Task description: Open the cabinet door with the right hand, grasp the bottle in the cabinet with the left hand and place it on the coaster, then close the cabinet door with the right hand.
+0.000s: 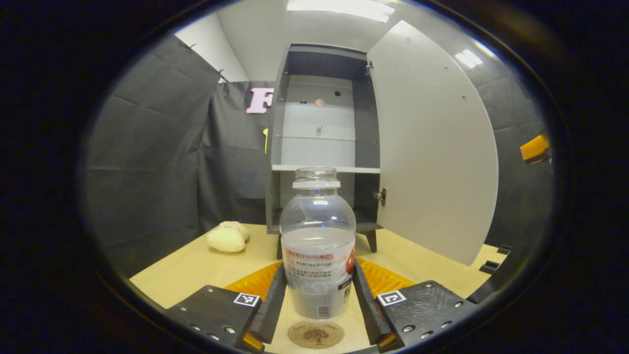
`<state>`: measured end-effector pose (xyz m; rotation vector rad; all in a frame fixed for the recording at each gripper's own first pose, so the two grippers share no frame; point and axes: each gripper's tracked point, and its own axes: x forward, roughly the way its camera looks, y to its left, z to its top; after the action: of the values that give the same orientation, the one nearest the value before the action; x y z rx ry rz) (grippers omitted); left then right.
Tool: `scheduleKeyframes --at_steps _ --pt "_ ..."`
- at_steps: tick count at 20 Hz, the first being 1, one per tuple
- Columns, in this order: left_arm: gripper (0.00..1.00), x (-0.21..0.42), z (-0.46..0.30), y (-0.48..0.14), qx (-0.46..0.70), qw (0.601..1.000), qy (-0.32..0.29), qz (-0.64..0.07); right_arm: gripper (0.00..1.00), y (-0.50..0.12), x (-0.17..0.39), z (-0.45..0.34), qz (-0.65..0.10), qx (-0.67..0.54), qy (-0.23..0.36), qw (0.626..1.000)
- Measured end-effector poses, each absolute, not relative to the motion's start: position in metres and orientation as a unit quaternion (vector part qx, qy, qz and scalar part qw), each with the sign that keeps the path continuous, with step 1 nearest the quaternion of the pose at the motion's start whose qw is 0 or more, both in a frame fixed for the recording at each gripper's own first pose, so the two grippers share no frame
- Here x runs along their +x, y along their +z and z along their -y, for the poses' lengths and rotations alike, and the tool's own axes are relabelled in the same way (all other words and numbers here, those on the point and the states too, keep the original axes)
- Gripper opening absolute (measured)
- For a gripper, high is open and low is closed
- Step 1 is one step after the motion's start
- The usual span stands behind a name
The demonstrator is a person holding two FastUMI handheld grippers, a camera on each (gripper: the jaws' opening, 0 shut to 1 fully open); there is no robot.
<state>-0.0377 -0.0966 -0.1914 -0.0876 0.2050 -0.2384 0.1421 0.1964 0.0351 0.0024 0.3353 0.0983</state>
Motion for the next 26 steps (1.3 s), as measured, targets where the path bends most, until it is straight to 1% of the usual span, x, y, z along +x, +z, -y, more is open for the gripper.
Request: scheduleKeyframes --at_steps 7,11,21,22,23,26 --pt "0.71 -0.047 0.097 -0.241 -0.056 0.983 -0.114 -0.134 0.95 0.025 0.137 -0.192 -0.191 -0.015 0.045 0.981" --pt "0.71 -0.051 0.1 -0.261 -0.062 0.981 -0.108 -0.146 0.95 0.019 0.134 -0.194 -0.212 -0.023 0.053 0.976" --pt "0.71 -0.056 0.099 -0.279 -0.044 0.984 -0.096 -0.143 0.95 0.018 0.139 -0.2 -0.224 -0.039 0.074 0.971" --pt "0.65 -0.059 0.098 -0.28 -0.044 0.984 -0.093 -0.145 0.95 0.019 0.141 -0.201 -0.225 -0.042 0.075 0.971" --pt "0.72 -0.06 0.098 -0.279 -0.044 0.984 -0.091 -0.145 0.94 0.019 0.141 -0.201 -0.224 -0.043 0.077 0.971" --pt "0.74 -0.06 0.097 -0.278 -0.028 0.985 -0.08 -0.153 0.95 0.02 0.145 -0.202 -0.222 -0.04 0.082 0.971"
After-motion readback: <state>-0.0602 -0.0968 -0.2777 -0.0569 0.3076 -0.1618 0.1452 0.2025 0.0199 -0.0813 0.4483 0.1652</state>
